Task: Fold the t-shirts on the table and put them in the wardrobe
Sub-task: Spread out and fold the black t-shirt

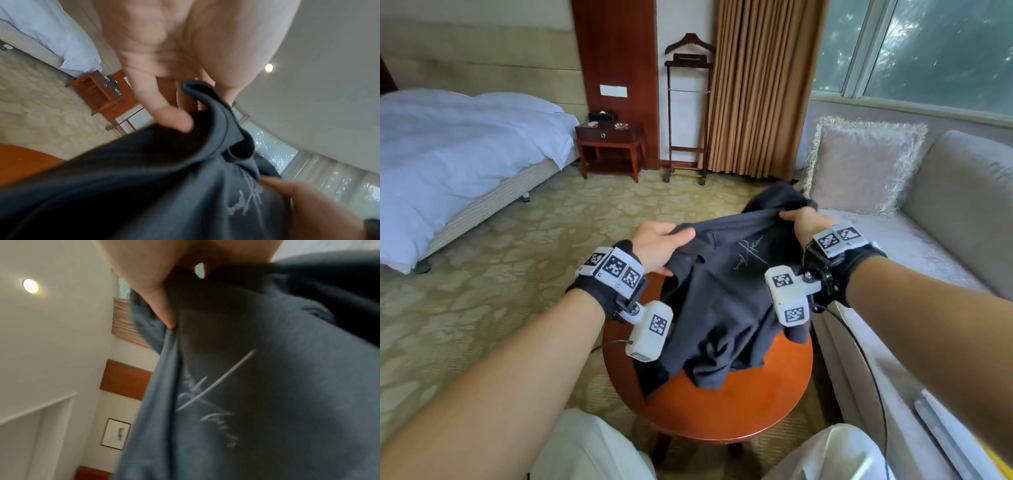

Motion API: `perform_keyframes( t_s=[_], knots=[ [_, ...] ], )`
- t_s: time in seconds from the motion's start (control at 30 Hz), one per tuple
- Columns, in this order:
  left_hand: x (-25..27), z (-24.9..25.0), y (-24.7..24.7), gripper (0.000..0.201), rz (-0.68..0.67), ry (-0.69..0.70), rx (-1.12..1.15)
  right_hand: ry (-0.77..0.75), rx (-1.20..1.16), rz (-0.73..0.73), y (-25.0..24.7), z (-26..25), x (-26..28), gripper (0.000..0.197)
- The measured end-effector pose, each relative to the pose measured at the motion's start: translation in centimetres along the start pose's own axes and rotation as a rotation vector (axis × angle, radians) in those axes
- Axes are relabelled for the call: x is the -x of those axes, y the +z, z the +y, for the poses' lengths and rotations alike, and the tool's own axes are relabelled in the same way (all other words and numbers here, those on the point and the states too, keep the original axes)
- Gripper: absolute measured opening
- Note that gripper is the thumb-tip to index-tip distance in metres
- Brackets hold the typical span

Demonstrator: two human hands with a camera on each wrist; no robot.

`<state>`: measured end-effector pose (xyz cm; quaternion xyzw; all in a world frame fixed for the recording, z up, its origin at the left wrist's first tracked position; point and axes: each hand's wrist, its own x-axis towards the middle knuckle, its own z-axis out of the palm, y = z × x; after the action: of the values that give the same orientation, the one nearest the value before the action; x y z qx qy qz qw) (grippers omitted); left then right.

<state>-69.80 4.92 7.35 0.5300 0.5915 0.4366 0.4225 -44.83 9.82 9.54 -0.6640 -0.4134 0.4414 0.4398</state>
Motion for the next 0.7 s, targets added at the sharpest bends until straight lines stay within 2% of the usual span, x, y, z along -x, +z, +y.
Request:
perform_keyframes(
  t_s=[0.07,0.13,0.23,0.33,0.37,0.43,0.5,0.57,0.63,0.7],
  knots=[
    [-0.2,0.8,-0.8,0.011,0.096,0.061,0.066,-0.002,0.144,0.048,-0.6,0.2,0.4,0.054],
    [-0.2,1.5,-1.2,0.010,0.143,0.078,0.180,-0.013,0.179,0.094,-0.6,0.9,-0.2,0.048],
    [0.1,2.5,-1.2,0.015,0.121,0.081,0.354,-0.009,0.232,0.120,0.8,0.7,0.7,0.040],
    [0.5,3.6,-0.8,0.019,0.076,0.139,0.393,-0.024,0.375,0.090,1.9,0.7,0.5,0.045],
    [0.6,3.9,-0.6,0.019,0.058,0.158,0.372,-0.077,0.388,0.033,2.3,0.1,1.3,0.044],
    [0.9,4.3,0.0,0.016,0.009,0.183,0.281,-0.209,0.219,-0.180,3.3,-1.2,2.9,0.038],
    [1.5,4.6,0.6,0.019,-0.045,0.184,0.179,-0.314,0.044,-0.413,4.1,-2.4,4.7,0.059],
    [1.8,4.8,0.7,0.027,-0.080,0.152,0.107,-0.390,0.126,-0.573,4.6,-3.2,5.6,0.070],
    [1.9,4.7,0.4,0.037,-0.096,0.109,0.073,-0.379,0.304,-0.548,4.6,-3.6,6.3,0.048],
    [2.2,4.4,0.0,0.048,-0.119,0.051,0.115,-0.336,0.339,-0.438,4.3,-3.8,6.8,0.029]
  ],
)
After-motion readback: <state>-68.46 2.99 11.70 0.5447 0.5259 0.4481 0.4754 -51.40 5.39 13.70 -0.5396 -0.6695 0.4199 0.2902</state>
